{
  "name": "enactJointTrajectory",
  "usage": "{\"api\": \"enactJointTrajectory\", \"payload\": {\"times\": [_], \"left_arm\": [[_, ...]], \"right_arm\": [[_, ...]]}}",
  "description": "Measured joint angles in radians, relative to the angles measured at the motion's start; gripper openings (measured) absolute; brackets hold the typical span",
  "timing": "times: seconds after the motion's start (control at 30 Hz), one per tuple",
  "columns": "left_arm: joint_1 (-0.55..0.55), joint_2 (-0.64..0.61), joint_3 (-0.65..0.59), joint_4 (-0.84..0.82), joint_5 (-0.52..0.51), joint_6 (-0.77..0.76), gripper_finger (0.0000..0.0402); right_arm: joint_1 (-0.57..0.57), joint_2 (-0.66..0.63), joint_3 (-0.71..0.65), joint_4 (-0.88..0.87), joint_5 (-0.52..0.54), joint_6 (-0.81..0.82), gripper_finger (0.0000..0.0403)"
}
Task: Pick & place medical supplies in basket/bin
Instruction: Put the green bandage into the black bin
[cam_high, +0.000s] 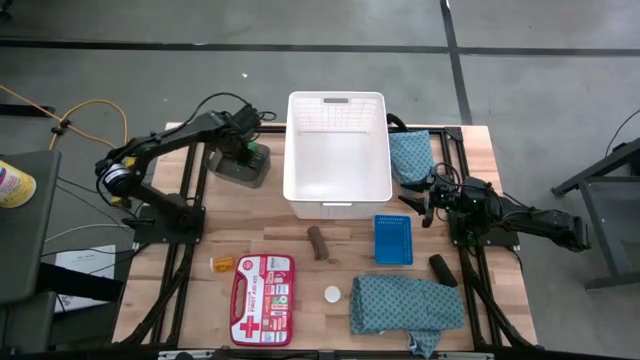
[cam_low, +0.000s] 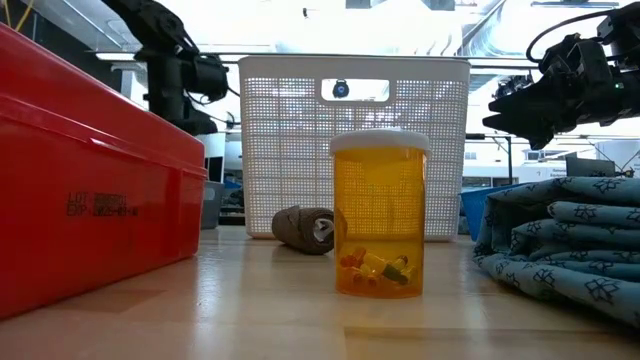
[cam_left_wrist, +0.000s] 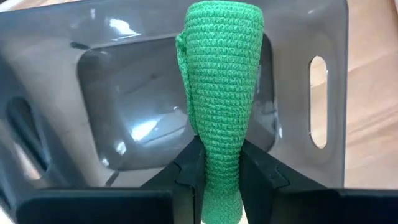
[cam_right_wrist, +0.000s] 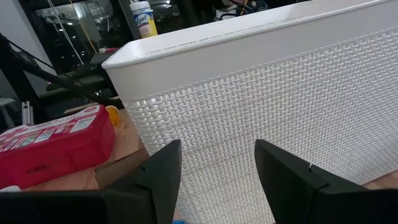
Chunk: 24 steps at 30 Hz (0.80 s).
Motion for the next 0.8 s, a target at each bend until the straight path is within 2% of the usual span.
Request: {"api": "enactJointTrajectory", "payload": {"times": [0.8], "left_arm": [[-0.026, 0.037, 0.000, 0.031, 0.012, -0.009, 0.0068]], "right_arm": [[0.000, 0.000, 0.000, 0.000, 0.000, 0.000, 0.0192]]}}
